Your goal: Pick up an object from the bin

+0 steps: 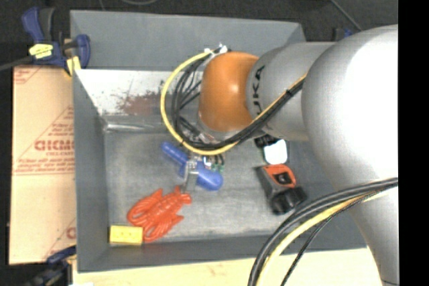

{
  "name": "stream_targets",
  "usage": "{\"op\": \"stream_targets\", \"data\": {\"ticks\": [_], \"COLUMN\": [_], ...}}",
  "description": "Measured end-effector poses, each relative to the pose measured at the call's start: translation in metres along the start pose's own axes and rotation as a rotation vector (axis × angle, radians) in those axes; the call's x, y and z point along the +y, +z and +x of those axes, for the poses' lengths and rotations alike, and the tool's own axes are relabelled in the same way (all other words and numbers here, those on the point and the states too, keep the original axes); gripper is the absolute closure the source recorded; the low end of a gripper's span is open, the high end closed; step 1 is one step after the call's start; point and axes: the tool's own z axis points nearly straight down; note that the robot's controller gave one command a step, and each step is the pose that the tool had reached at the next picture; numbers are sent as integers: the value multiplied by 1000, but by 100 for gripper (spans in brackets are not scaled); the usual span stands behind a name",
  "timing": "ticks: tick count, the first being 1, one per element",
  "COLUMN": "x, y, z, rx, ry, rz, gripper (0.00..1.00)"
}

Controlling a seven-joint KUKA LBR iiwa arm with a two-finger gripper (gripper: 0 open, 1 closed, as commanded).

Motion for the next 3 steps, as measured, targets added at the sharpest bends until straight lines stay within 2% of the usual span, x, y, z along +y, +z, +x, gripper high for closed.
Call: {"op": "stream_targets", "data": {"ticks": [1,3], "x": [-7,-7], "y": [3,3], "z": [-8,-8], "rx": [-3,-3], "ry": [64,65], "rz": [-2,-3], "gripper": [100,100]}}
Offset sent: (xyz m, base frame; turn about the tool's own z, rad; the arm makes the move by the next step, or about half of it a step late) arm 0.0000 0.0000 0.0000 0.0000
